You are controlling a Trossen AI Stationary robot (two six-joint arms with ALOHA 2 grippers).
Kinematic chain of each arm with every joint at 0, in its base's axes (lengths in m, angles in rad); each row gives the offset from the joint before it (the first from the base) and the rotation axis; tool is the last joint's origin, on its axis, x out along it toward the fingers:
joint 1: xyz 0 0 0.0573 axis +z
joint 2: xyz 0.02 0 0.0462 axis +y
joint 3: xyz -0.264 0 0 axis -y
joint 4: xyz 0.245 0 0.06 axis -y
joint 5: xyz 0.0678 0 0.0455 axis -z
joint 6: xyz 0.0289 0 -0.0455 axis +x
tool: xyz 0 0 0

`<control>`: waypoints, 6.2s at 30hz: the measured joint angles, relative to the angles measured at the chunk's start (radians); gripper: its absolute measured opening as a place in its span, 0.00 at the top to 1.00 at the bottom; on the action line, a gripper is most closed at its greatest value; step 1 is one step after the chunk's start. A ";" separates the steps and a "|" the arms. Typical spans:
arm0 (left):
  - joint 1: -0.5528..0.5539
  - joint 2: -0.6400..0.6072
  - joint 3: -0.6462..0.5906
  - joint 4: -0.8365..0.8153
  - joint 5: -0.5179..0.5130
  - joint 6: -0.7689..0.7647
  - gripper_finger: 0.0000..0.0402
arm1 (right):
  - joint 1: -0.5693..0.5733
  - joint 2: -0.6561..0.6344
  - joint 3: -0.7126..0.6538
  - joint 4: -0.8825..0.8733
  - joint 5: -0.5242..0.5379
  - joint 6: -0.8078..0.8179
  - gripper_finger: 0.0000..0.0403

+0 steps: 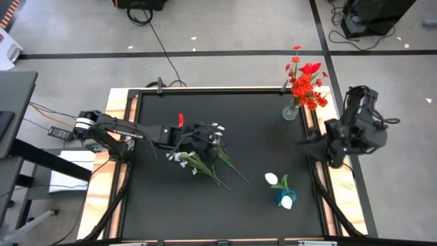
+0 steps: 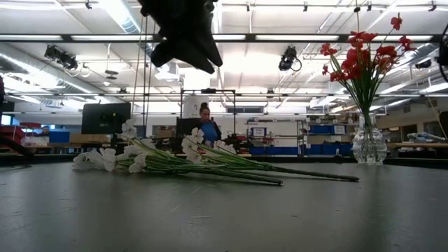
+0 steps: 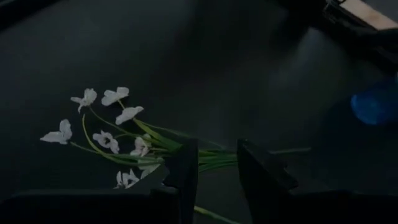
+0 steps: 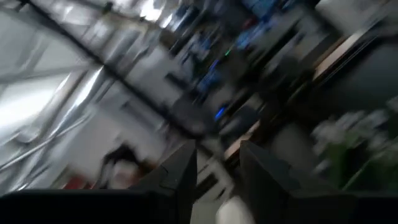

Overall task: Sort flowers into vase by color
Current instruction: Put the right white flowers into the blue vase

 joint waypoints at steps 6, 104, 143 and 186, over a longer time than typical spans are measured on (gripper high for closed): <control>0.000 -0.050 0.000 -0.009 0.053 0.074 0.71 | -0.208 0.010 0.000 0.002 -0.056 -0.041 0.67; -0.009 -0.267 0.000 -0.353 0.035 0.118 0.71 | -0.941 0.600 0.385 0.165 -0.648 -0.697 0.97; -0.094 -0.086 0.000 -0.058 -0.082 -0.082 0.71 | -0.500 -0.260 -0.394 0.485 -0.884 -0.588 0.97; -0.097 0.081 0.000 0.004 -0.078 -0.300 0.71 | -0.245 -0.006 -0.732 1.154 -0.838 -0.724 0.97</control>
